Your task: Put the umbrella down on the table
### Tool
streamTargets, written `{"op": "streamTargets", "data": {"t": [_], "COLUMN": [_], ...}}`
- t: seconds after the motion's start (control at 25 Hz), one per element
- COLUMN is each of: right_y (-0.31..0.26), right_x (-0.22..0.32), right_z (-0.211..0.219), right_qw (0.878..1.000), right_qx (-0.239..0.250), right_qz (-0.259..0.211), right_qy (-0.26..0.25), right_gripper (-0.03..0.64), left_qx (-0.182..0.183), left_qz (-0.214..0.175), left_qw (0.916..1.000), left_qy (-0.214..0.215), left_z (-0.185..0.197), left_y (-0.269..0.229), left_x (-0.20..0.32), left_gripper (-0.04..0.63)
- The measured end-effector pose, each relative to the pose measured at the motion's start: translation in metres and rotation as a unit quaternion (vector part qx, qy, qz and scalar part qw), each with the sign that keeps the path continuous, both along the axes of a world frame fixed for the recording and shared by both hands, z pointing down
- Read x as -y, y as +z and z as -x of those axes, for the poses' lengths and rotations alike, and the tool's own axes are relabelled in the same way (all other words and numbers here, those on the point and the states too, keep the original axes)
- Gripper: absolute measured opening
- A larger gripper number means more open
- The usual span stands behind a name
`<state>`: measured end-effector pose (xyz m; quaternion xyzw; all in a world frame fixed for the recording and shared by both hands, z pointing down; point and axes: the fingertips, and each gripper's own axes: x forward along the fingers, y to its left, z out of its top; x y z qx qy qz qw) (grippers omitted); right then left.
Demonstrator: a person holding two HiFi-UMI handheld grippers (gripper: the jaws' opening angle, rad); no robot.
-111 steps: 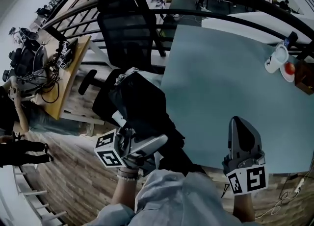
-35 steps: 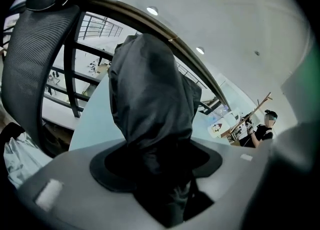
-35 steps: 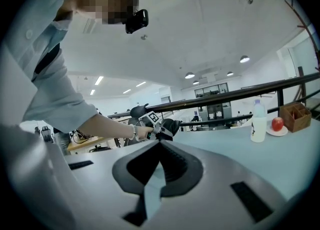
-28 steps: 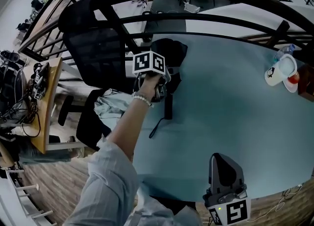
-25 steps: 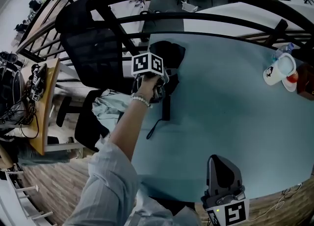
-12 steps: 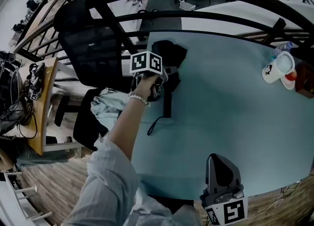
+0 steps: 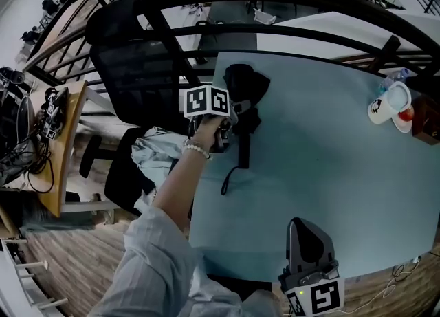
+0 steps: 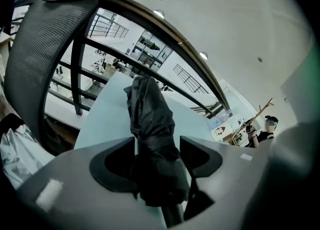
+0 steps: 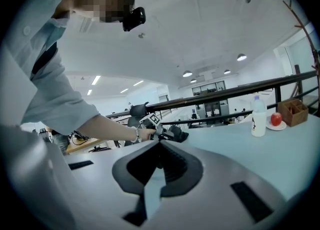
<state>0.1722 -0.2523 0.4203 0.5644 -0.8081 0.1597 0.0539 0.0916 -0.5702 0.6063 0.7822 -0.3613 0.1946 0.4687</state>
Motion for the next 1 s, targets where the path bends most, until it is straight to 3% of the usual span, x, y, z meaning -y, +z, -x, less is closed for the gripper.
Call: {"op": "streamTargets", "data": {"t": [0.24, 0.44, 0.56, 0.8, 1.0], "right_y": [-0.011, -0.017, -0.022, -0.037, -0.052], "right_x": [0.001, -0.007, -0.009, -0.015, -0.020], "right_z": [0.013, 0.021, 0.024, 0.019, 0.014], "right_qw": [1.000, 0.999, 0.999, 0.998, 0.997], "right_qx": [-0.013, -0.034, -0.039, -0.043, -0.054], "right_qz": [-0.014, -0.020, -0.027, -0.037, -0.047], "right_qy": [-0.013, -0.020, -0.019, -0.011, -0.001], "right_gripper": [-0.009, -0.009, -0.009, -0.009, -0.009], "left_qx": [0.009, 0.032, 0.035, 0.035, 0.026], "left_qz": [-0.049, -0.096, -0.130, -0.134, -0.175], "left_qw": [0.9987, 0.9946, 0.9905, 0.9889, 0.9830], "left_qy": [-0.010, -0.022, -0.025, -0.053, -0.049], "left_z": [0.014, 0.021, 0.025, 0.035, 0.036], "left_y": [-0.013, -0.023, -0.034, -0.057, -0.100], "left_x": [-0.006, -0.019, -0.022, -0.042, -0.064], "left_gripper": [0.195, 0.005, 0.005, 0.005, 0.005]}}
